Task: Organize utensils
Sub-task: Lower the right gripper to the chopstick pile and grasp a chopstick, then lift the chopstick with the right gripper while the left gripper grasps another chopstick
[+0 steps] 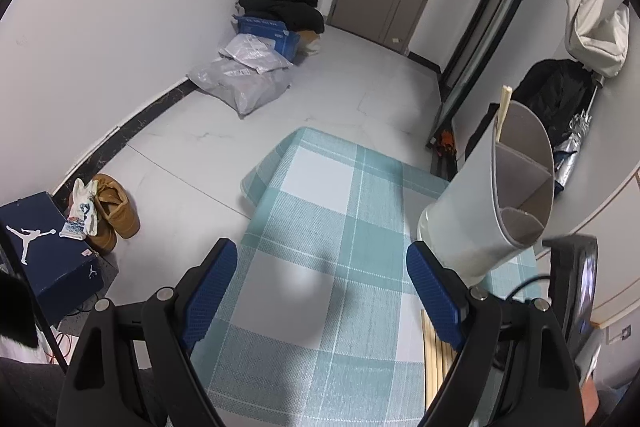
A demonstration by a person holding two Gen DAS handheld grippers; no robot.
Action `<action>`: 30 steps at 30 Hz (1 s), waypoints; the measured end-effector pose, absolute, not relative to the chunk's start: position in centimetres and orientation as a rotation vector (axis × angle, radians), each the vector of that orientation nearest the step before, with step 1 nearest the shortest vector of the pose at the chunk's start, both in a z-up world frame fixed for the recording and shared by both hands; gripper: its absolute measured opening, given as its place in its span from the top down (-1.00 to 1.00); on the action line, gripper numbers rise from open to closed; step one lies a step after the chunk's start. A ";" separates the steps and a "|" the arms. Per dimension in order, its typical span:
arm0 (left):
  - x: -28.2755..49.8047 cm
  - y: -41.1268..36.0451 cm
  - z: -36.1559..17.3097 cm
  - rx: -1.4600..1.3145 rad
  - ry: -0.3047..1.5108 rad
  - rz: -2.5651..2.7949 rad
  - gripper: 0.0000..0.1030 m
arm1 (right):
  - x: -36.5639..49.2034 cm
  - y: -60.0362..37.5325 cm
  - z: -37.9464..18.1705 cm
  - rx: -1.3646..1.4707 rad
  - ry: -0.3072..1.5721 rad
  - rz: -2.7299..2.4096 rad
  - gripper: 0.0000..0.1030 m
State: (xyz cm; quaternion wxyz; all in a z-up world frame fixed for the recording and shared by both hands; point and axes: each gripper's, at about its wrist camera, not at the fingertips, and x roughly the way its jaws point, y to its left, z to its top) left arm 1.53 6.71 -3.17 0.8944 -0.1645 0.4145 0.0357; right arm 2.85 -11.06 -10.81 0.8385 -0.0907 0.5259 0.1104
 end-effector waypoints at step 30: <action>0.5 -2.1 -9.4 -0.081 1.231 -0.123 -0.63 | 0.2 -24.7 -4.7 0.554 0.847 0.297 0.93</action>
